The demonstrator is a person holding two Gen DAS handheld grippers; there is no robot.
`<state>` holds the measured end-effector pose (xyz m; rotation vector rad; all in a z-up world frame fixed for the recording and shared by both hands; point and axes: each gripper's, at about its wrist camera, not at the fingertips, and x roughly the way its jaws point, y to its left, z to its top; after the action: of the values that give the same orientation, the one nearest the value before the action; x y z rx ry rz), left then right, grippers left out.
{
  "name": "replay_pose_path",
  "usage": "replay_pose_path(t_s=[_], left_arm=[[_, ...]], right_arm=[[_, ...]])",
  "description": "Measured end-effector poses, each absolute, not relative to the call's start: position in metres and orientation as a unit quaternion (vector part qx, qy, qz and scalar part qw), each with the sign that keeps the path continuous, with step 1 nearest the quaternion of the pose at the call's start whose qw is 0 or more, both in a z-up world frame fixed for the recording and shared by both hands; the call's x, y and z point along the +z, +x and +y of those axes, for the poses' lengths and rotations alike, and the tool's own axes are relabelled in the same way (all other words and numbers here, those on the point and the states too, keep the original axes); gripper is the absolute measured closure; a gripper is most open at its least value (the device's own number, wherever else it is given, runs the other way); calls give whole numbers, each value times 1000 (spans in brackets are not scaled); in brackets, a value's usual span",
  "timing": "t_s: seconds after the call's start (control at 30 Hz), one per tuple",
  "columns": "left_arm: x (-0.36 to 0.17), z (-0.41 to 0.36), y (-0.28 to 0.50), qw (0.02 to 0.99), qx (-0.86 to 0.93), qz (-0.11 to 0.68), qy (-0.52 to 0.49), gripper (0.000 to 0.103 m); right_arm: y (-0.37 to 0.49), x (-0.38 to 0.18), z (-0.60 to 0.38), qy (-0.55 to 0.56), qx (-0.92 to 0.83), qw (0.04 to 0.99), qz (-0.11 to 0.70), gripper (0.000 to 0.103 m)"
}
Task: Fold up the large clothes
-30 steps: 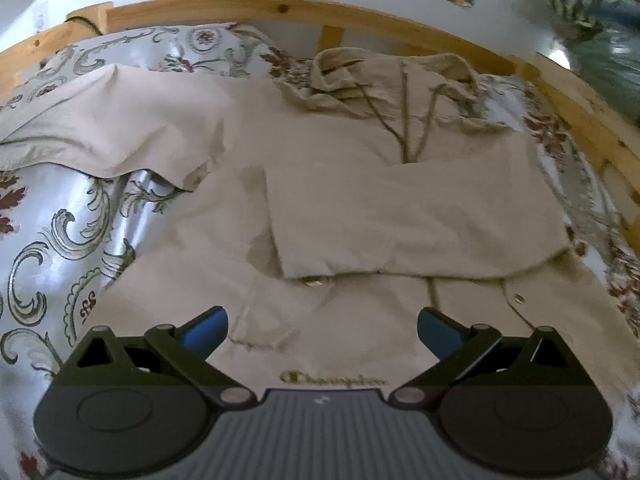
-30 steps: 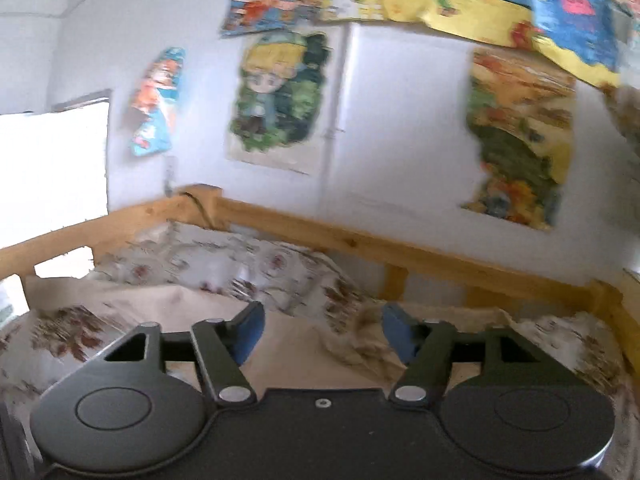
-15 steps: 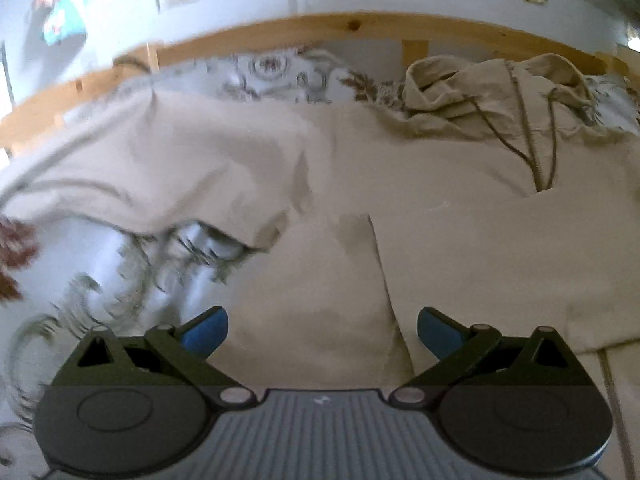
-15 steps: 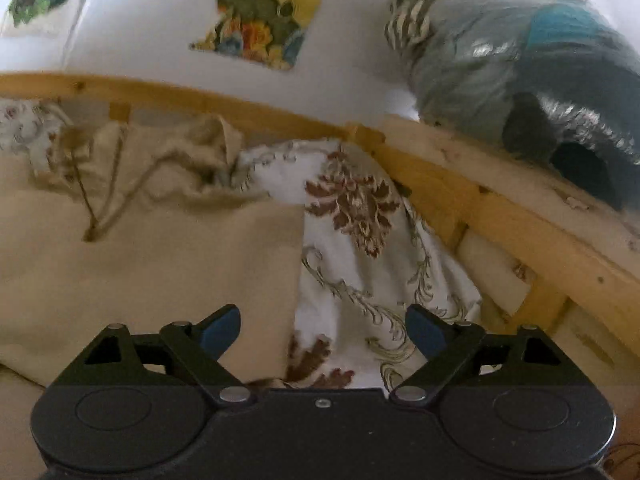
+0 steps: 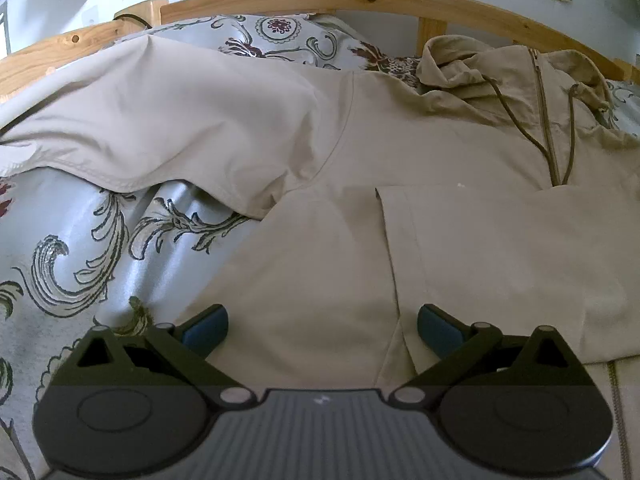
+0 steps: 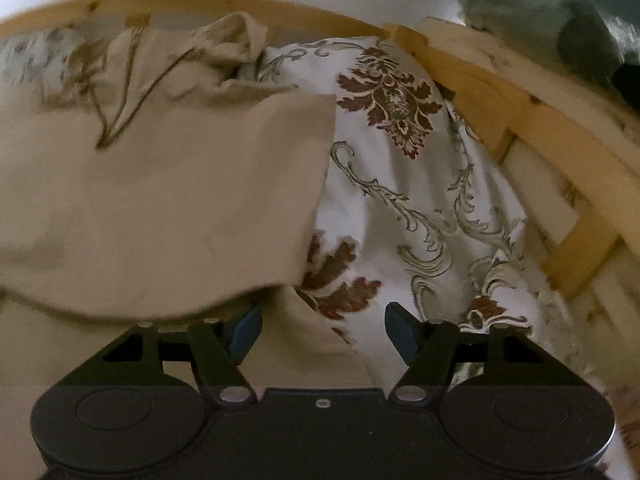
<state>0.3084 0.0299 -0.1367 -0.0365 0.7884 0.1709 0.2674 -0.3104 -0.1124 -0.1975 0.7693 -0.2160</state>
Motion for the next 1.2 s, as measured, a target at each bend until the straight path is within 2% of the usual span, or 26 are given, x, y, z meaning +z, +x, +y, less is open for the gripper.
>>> replay_pose_path(t_s=[0.17,0.27,0.4,0.47,0.63,0.7,0.77,0.83,0.9,1.0,1.2], left_arm=[[-137,30,309,919,82,386,-11,1],[-137,30,309,917,85,389,-6,1],[-140,25,309,919,81,386,3,0],[-139,24,309,919,81,387,6,0],[-131,33,306,917,93,388,-21,1],[-118,38,300,919,108,378,-35,1],[-98,44,293,924,120,359,-47,1],[-73,50,285,929,146,338,-44,1],[-49,55,274,935,168,311,-19,1],[-8,66,257,948,179,261,31,1],[64,136,234,945,134,272,119,1]], right_arm=[[278,-126,-305,-93,-123,929,336,32],[282,-121,-306,-95,-159,931,313,35],[281,-115,-308,-91,-171,938,288,54],[283,-120,-305,-121,-179,931,294,55],[284,-119,-308,-97,-182,930,305,54],[278,-115,-306,-99,-173,930,307,49],[267,-110,-301,-98,-166,931,311,38],[258,-103,-297,-84,-154,933,316,16],[250,-93,-289,-79,-150,937,305,9],[243,-77,-275,-77,-148,941,296,5],[196,-30,-245,-37,-116,958,261,1]])
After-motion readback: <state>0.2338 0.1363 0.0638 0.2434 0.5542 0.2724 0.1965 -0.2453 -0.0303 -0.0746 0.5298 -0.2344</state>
